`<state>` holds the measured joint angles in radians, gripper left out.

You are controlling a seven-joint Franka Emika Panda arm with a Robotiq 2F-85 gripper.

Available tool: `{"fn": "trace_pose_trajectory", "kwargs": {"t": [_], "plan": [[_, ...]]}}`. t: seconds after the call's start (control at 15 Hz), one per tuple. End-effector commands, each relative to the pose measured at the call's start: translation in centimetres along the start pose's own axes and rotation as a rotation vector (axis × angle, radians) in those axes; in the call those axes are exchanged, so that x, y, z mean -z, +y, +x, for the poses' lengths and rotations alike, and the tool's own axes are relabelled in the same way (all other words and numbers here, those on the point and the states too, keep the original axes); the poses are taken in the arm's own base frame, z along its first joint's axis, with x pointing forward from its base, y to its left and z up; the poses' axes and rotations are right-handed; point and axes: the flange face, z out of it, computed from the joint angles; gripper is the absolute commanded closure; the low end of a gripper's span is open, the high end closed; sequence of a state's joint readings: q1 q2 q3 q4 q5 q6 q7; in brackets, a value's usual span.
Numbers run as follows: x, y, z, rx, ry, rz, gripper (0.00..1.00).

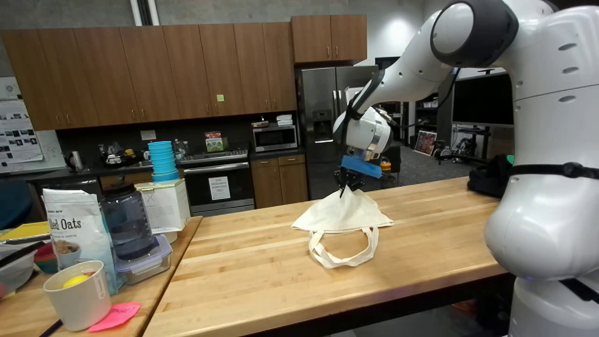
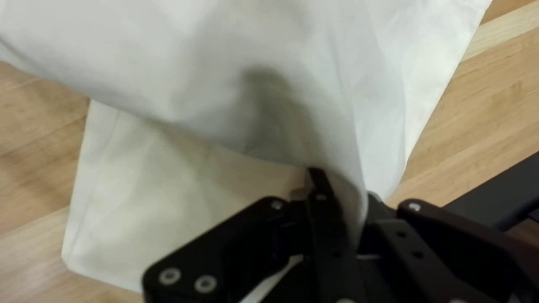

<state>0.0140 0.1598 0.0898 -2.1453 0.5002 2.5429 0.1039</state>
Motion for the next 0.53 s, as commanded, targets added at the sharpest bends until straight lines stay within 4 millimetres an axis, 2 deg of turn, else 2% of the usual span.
{"fn": "trace_pose_trajectory", "kwargs": {"t": [0.0, 0.47], "plan": [[1.6, 1.3, 0.6, -0.035, 0.011, 0.028, 0.99], [2.7, 3.6, 2.2, -0.123, 0.025, 0.064, 0.99]]}}
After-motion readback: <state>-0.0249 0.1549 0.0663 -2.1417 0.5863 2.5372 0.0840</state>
